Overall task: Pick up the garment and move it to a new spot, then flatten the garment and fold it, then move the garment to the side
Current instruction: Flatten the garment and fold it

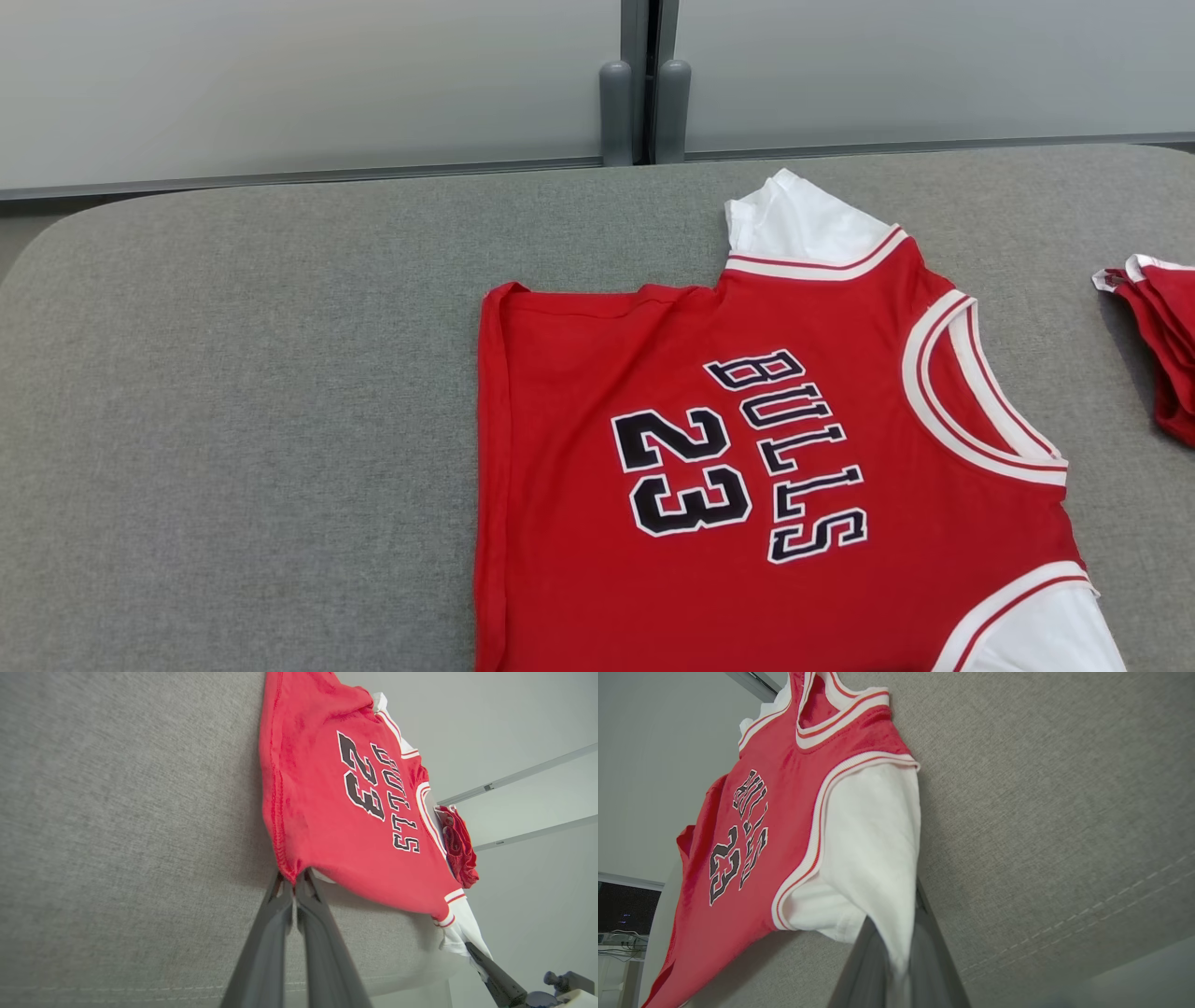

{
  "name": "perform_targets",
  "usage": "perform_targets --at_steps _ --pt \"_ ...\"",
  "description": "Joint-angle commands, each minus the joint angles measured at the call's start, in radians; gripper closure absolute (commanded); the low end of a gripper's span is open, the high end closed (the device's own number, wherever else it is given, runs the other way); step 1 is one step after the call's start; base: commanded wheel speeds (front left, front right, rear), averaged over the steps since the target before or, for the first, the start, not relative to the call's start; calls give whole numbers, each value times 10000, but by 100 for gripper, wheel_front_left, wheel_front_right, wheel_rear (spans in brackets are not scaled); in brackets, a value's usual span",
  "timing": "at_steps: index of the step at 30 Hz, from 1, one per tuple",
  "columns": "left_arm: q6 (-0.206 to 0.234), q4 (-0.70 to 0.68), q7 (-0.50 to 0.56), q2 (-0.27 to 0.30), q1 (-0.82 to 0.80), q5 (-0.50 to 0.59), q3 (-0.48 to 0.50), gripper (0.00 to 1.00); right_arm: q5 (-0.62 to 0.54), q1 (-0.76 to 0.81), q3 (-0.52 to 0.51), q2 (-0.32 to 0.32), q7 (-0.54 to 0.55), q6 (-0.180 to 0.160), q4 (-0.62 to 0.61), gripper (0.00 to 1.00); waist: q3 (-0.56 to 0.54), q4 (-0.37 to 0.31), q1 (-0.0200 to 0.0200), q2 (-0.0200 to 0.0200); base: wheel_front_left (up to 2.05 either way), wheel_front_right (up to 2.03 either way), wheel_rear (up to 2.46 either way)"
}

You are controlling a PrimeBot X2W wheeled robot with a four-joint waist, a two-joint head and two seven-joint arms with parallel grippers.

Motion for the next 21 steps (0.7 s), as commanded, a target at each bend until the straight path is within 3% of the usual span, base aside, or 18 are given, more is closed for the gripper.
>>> perform_targets --at_steps 1,5,11,21 --pt "112 -265 -17 63 178 -44 34 100 -17 168 -150 -59 -76 1 -175 100 -20 37 0 0 0 0 0" --pt "283 -1008 113 169 319 -103 70 100 15 151 -358 -128 133 1 -471 100 -18 -100 0 0 0 0 0" --pt "453 -1710 1077 557 -893 -262 328 100 -293 -1486 -416 -402 1001 1 -228 100 99 -252 0 0 0 0 0" --pt "633 -604 2842 461 -3871 -464 162 100 -1361 -4658 -20 -888 2796 1 1043 100 854 -69 0 0 0 0 0"
